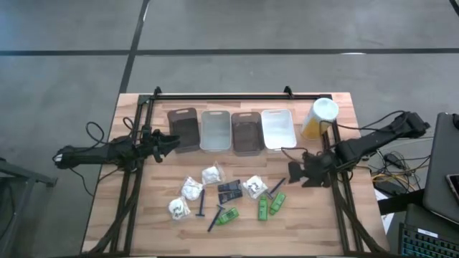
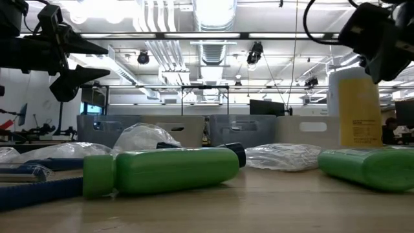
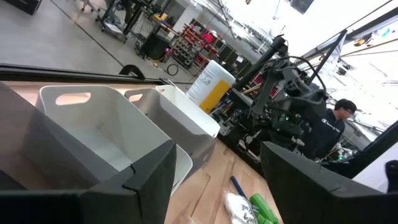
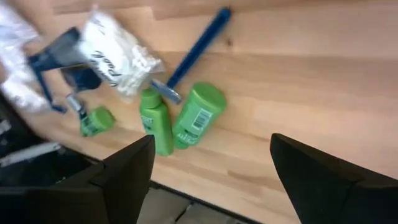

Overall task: Pick & Place Travel size toiletries
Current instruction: Put the green shampoo into the white bin

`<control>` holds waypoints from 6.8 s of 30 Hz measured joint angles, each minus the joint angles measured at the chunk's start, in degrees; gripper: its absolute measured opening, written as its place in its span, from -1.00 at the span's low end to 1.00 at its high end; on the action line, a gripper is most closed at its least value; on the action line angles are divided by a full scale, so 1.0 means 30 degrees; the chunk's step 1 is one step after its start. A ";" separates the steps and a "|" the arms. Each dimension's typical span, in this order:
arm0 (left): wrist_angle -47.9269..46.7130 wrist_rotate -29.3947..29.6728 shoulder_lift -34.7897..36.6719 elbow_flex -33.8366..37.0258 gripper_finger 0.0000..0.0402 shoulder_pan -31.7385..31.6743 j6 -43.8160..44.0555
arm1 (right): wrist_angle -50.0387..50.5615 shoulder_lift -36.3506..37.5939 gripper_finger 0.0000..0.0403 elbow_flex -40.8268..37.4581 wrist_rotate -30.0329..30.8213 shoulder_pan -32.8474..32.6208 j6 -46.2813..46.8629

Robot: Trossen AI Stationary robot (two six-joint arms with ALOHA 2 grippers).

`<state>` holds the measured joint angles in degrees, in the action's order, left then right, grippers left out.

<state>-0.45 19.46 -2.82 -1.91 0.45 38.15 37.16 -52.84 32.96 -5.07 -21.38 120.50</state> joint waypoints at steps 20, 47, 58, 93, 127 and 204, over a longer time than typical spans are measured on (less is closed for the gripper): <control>0.0000 -0.0022 0.0005 0.0000 0.19 0.0000 0.1042 | -0.0049 -1.1899 0.61 0.5867 -0.2483 -0.0434 0.1810; 0.0000 -0.0022 0.0005 0.0000 0.19 0.0000 0.0896 | -0.0018 -1.5415 0.56 0.6778 -0.2246 -0.1585 0.1364; 0.0000 -0.0022 0.0003 0.0000 0.19 0.0000 0.0933 | 0.0073 -1.5412 0.10 0.6758 -0.2285 -0.2153 -0.1325; 0.0000 -0.0027 0.0000 0.0000 0.19 0.0000 0.1006 | 0.3838 -0.5540 -0.25 0.6727 0.8801 -0.3049 -0.6572; 0.0000 -0.0029 0.0005 0.0000 0.19 0.0004 0.2922 | -0.0387 -0.6165 -0.27 0.6691 0.8023 1.1791 -1.6486; -0.0004 -0.0022 -0.0002 0.0007 0.19 0.0003 0.2926 | 0.5120 -2.1850 0.81 1.8320 0.4662 -0.4042 -0.0535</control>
<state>-0.46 19.40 -2.83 -1.89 0.46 46.93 52.52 -118.39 87.92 8.92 -33.50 118.90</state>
